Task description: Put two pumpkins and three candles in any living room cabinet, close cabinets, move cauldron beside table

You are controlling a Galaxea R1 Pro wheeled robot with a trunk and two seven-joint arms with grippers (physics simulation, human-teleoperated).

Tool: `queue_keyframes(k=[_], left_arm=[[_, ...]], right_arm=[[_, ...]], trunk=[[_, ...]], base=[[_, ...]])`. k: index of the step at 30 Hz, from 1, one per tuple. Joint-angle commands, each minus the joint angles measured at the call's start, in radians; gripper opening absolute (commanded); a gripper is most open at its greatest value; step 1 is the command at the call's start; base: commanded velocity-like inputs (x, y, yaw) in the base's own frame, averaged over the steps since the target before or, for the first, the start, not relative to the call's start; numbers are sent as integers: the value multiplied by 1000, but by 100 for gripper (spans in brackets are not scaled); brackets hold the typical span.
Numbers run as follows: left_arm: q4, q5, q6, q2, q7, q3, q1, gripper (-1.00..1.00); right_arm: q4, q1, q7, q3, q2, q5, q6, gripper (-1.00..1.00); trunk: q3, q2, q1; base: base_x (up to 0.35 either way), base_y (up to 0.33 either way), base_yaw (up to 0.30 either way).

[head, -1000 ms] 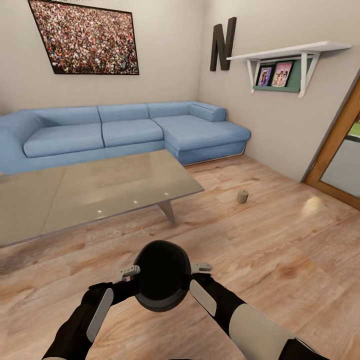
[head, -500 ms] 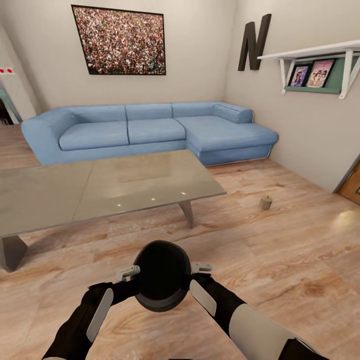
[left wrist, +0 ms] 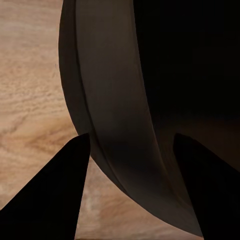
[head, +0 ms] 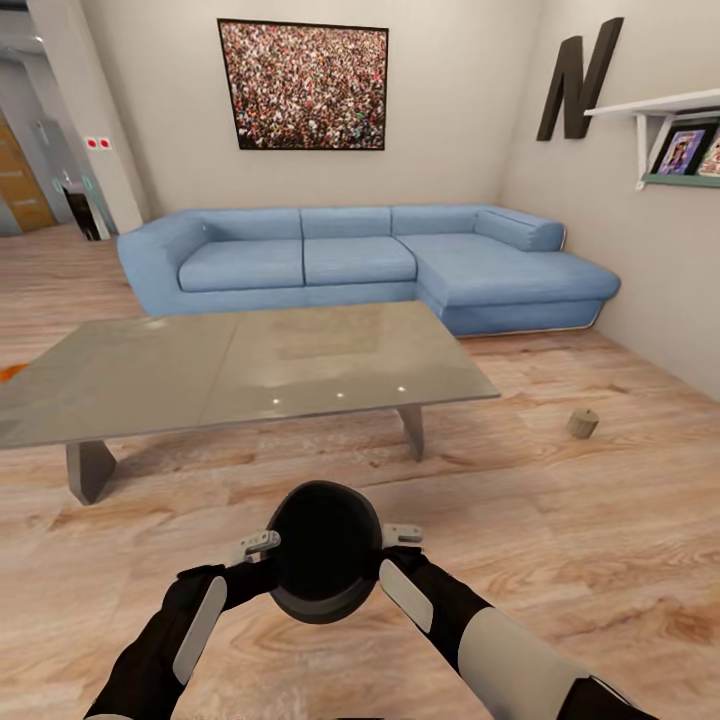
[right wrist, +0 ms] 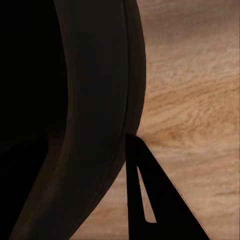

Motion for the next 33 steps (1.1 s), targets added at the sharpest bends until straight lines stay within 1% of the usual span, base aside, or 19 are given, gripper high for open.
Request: queue_keyframes(k=[1, 4, 7, 16, 33], left_arm=[[1, 1, 0, 2, 2, 1, 1, -100], [1, 1, 0, 2, 2, 1, 1, -100], [1, 1, 0, 2, 2, 1, 1, -100], [1, 1, 0, 2, 2, 1, 1, -100], [1, 1, 0, 2, 2, 1, 1, -100]], right_arm=[[-21, -1, 88, 2, 0, 4, -43, -100], [-21, -1, 88, 2, 0, 4, -44, -100], [-22, -1, 88, 2, 0, 4, -44, -100], [-23, 0, 88, 3, 0, 4, -65, -100], [-26, 0, 88, 4, 0, 4, -70, -100]], trunk=[[0, 0, 0], [0, 0, 0], [0, 0, 0], [0, 0, 0], [0, 0, 0]], base=[[0, 0, 287], [0, 0, 267], [0, 0, 103], [0, 0, 10], [0, 0, 3]])
